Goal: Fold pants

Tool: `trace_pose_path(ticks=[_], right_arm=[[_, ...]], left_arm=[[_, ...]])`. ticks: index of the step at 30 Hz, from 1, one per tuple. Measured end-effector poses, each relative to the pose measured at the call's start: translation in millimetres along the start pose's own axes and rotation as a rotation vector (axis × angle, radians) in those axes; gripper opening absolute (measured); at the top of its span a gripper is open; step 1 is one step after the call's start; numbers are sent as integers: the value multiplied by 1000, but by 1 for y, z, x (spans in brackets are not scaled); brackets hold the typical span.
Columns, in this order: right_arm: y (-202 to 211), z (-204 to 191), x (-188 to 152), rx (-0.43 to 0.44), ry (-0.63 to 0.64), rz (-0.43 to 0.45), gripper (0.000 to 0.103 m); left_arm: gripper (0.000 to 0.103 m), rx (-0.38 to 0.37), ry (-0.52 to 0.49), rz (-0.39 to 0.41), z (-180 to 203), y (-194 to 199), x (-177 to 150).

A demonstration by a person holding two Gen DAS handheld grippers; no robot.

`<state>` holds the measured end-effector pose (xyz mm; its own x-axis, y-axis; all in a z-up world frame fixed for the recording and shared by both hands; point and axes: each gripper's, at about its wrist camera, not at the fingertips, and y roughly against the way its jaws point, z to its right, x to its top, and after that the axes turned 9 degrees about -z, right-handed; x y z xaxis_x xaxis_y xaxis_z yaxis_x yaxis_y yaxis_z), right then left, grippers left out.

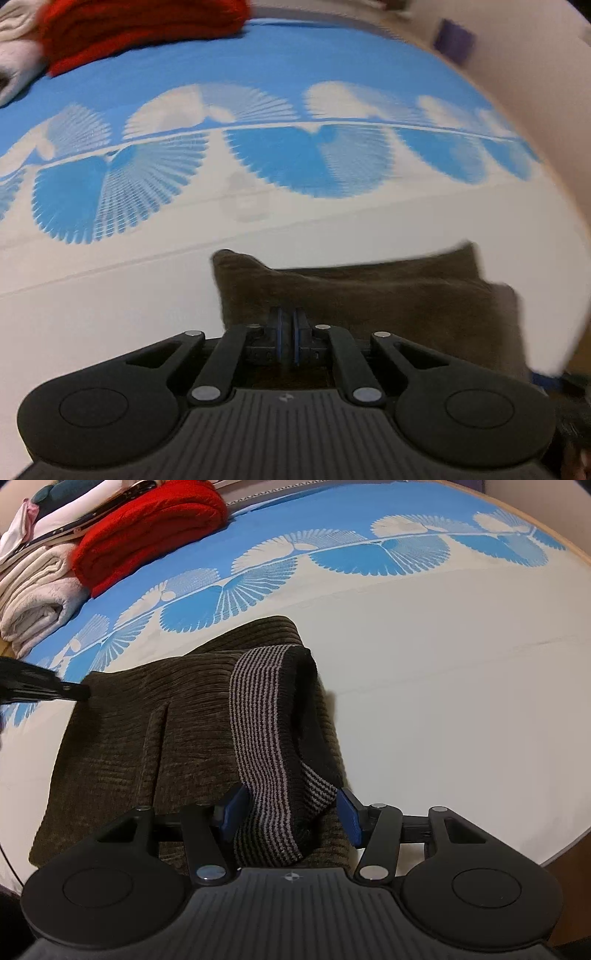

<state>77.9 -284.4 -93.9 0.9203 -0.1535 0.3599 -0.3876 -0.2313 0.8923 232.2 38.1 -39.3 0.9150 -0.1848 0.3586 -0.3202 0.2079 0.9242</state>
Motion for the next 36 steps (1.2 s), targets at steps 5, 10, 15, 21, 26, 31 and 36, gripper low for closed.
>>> trace_pose_path(ticks=[5, 10, 15, 21, 26, 31, 36], right_arm=[[-1, -4, -2, -20, -12, 8, 58], [-2, -1, 0, -60, -41, 10, 84], [0, 11, 6, -20, -118, 19, 86], [-24, 28, 26, 64, -175, -24, 98], [-46, 36, 35, 186, -217, -97, 98], [-57, 26, 42, 213, -132, -104, 90], [-51, 10, 51, 161, -89, -62, 66]], left_arm=[[8, -28, -189, -132, 5, -6, -40], [10, 198, -342, -246, 19, -32, -72], [79, 49, -50, -120, -16, 0, -59], [83, -138, 156, -172, -36, -13, -52], [87, -175, 239, -226, -38, -40, -49], [86, -235, 312, -258, -44, -70, -39], [61, -173, 228, -217, -29, -73, -21]])
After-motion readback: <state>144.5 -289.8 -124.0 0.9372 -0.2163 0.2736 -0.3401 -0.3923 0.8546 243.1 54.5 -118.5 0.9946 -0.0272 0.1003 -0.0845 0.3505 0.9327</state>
